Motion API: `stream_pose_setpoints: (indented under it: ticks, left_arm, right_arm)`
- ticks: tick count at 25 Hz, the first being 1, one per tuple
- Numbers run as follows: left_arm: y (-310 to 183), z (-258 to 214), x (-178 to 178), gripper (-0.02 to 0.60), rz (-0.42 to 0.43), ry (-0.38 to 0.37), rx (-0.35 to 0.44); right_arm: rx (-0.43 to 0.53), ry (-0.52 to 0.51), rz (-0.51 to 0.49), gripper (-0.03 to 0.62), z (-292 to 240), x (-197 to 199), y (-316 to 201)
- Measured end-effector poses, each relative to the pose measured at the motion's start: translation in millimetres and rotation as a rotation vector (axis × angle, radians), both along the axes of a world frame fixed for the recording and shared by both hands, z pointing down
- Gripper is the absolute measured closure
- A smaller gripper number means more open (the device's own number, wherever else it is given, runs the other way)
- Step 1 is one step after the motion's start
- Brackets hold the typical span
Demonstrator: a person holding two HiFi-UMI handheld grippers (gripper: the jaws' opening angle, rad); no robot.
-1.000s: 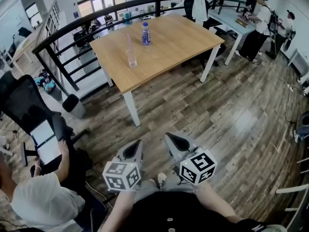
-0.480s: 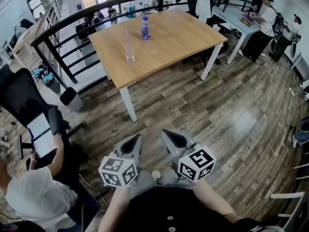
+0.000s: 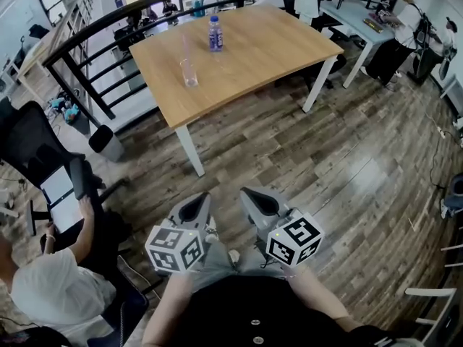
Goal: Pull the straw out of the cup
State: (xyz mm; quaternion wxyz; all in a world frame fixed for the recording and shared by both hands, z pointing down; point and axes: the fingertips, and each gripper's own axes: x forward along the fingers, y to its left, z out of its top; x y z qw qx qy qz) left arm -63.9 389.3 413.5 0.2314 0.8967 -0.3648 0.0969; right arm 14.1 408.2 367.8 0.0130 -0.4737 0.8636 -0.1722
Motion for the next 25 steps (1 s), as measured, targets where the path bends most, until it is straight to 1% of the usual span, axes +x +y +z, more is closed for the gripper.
stream_pose_setpoints:
  ticks: [4,9,14,18,20,25]
  left_arm:
    - [-25.4,2.5,0.6,0.565,0.0,0.001,0.003]
    - [-69.9,8.7,-6.9,0.565,0.019,0.007,-0.005]
    - [-129.0,3.1,-23.6,0.565,0.034,0.033,0.03]
    - [-180.6,-6.1,-32.7,0.565,0.055,0.005,0.048]
    - [-205.3,-12.1,-34.7,0.565,0.064,0.013,0.063]
    - [-258.8,-14.2,-34.9,0.565,0.117,0.031,0.06]
  right_arm:
    - [-0.005,0.002,0.021,0.595,5.7,4.9,-23.3]
    - [0.008,0.003,0.048,0.595,5.6,3.4,-77.6]
    - [0.039,0.01,0.093,0.595,1.0,-0.5,-137.6]
    - [0.038,0.022,0.116,0.595,-5.7,-7.5,-181.1]
    - [0.044,0.029,0.13,0.595,-9.2,-9.1,-202.3]
    - [0.052,0.04,0.16,0.595,-12.4,-18.1,-255.1]
